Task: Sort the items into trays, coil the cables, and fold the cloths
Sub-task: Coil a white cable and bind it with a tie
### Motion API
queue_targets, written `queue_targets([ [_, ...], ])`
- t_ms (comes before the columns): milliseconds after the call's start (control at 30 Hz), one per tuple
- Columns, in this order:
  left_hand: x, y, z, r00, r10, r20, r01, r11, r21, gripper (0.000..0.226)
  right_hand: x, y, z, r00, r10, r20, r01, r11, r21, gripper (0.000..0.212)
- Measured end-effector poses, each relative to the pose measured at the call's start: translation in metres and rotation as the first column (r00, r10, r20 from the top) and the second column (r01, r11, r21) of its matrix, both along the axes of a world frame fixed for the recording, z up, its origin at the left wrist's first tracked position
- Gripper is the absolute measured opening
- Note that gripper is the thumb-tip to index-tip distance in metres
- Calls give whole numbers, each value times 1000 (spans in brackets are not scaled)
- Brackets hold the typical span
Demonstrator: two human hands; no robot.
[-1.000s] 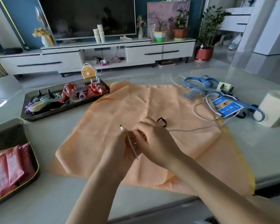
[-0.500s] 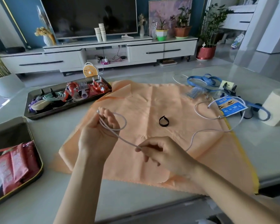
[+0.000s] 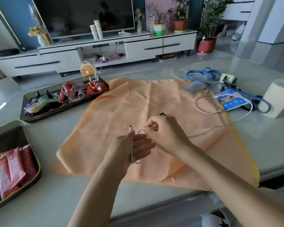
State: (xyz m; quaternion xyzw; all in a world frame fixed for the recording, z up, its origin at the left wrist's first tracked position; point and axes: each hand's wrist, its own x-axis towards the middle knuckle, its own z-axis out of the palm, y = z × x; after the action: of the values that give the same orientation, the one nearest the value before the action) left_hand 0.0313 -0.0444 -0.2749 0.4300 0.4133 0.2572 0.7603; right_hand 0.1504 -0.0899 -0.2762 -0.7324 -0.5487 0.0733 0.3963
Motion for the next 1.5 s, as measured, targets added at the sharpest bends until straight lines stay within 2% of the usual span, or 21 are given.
queue_targets([
  [67, 2, 2, -2, 997, 62, 49, -61, 998, -9, 43, -13, -6, 0, 996, 74, -51, -70, 995, 70, 16],
  [133, 3, 6, -3, 986, 111, 124, -106, 993, -42, 46, -25, -12, -4, 984, 172, -38, -166, 979, 116, 18],
  [267, -2, 14, -2, 925, 158, 346, -106, 981, -165, 42, -47, -17, -18, 949, 252, 190, -272, 958, 86, 39],
  [367, -8, 22, 1, 819, 319, 477, -185, 934, -307, 40, -48, -23, -23, 911, 281, 301, -325, 940, 108, 36],
  [433, -17, 31, 3, 725, 406, 557, -177, 890, -419, 40, -44, -27, -24, 919, 323, 227, -351, 931, 97, 28],
  [500, -27, 39, 5, 685, 399, 610, -122, 888, -444, 43, -38, -27, -25, 922, 382, 56, -385, 920, 67, 23],
  [633, -36, 39, 13, 732, 229, 641, 7, 939, -343, 28, -14, -21, -23, 915, 326, -240, -350, 935, -65, 20],
  [767, -38, 33, 23, 837, 4, 547, 154, 958, -242, 29, 15, -13, -15, 935, 196, -297, -242, 962, -129, 40],
  [900, -27, 14, 28, 935, -196, 295, 243, 960, -135, 15, 27, -8, -6, 933, 213, -289, -273, 944, -186, 38],
  [967, -20, 6, 25, 960, -235, 149, 252, 962, -104, 23, 30, -7, -5, 969, 172, -177, -210, 953, -220, 47],
  [1033, -15, 2, 20, 971, -238, 14, 239, 969, -57, 37, 30, -9, -4, 977, 141, -161, -180, 949, -260, 50],
  [1100, -14, -1, 17, 963, -255, -83, 255, 967, -7, 37, 29, -13, 1, 932, 129, -339, -229, 934, -274, 41],
  [1200, -12, -4, 12, 956, -256, -144, 267, 962, 56, 39, 23, -17, 11, 729, 71, -681, -262, 948, -182, 18],
  [1233, -11, -5, 11, 961, -234, -149, 247, 966, 78, 42, 19, -18, 14, 690, 73, -721, -249, 958, -141, 17],
  [1267, -9, -7, 9, 970, -194, -144, 210, 972, 102, 44, 13, -19, 16, 694, 84, -715, -221, 970, -100, 17],
  [1333, -4, -8, 6, 992, -75, -106, 91, 984, 152, 47, -5, -25, 14, 818, 117, -562, -150, 989, -12, 20],
  [1400, 0, -9, 5, 996, 39, -75, -25, 982, 185, 49, -30, -33, 5, 941, 181, -285, -163, 983, 86, 18],
  [1433, 3, -10, 5, 997, 68, -43, -60, 985, 161, 49, -42, -37, -2, 976, 202, -77, -193, 976, 103, 16],
  [1467, 4, -11, 6, 996, 80, 36, -83, 993, 87, 46, -51, -41, -7, 968, 176, 180, -199, 973, 119, 14],
  [1500, 4, -11, 7, 984, 106, 145, -104, 994, -23, 41, -55, -42, -13, 912, 142, 384, -219, 962, 165, 13],
])
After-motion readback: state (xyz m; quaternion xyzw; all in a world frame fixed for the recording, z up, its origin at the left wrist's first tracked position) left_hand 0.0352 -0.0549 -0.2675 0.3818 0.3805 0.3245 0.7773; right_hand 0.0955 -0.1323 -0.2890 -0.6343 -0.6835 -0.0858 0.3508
